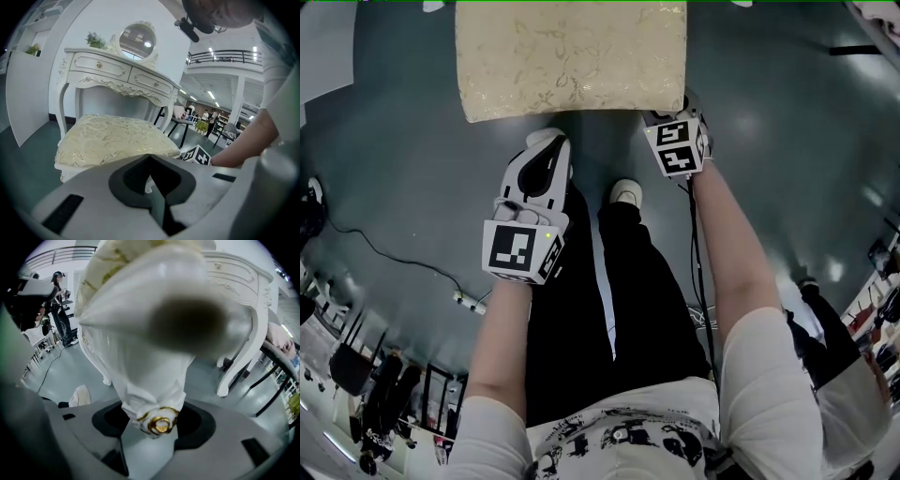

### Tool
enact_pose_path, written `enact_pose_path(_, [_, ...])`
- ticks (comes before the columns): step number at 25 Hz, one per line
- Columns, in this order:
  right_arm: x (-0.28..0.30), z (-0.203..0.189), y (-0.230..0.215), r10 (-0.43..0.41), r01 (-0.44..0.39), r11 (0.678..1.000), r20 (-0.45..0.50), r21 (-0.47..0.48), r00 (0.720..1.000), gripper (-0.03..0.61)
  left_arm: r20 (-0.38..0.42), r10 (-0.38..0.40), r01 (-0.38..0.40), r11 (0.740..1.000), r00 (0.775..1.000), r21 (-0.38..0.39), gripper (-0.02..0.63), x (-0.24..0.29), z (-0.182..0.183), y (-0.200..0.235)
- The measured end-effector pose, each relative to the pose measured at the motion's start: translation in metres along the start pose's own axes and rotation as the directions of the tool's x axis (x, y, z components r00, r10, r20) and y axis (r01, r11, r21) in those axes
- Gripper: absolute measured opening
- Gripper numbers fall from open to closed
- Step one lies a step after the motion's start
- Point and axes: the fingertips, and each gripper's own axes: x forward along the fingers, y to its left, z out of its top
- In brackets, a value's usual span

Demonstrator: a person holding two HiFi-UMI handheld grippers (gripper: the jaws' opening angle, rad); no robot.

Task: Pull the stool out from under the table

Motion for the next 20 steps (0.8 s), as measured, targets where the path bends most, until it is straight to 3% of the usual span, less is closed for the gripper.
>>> enact_pose_path(4, [-0.024, 0.001, 0.0, -0.022, 0.023, 1.0, -0.083, 0.009, 0.996, 0.273, -0.001, 0.007, -0.007, 1.0, 1.0, 0.009, 0.017, -0.011, 0.017, -0.01])
enact_pose_path(9, [-0.092, 0.016, 0.001, -0.018, 0.034, 0.991, -0.125, 0.129, 0.992, 0.243, 0.013, 0.02, -0.02, 1.0, 1.0, 0.016, 0.017, -0.032, 0.066, -0.027])
enact_pose_path(11, [-0.123, 0.032, -0.005, -0.028, 0.047, 0.986, -0.118, 0.159, 0.993, 0.13, 0.031, 0.026, -0.026, 0.999, 0.999, 0.025, 0.017, -0.04, 0.094, -0.034])
enact_pose_path(13, [-0.155, 0.051, -0.013, -0.047, 0.064, 0.986, -0.108, 0.156, 0.993, 0.055, 0.049, 0.032, -0.034, 0.999, 0.998, 0.032, 0.017, -0.049, 0.121, -0.044])
enact_pose_path(20, [-0.281, 0.154, -0.037, -0.067, 0.053, 0.974, 0.058, 0.221, 0.996, 0.017, 0.115, 0.054, -0.06, 0.997, 0.992, 0.056, 0.017, -0.089, 0.225, -0.078])
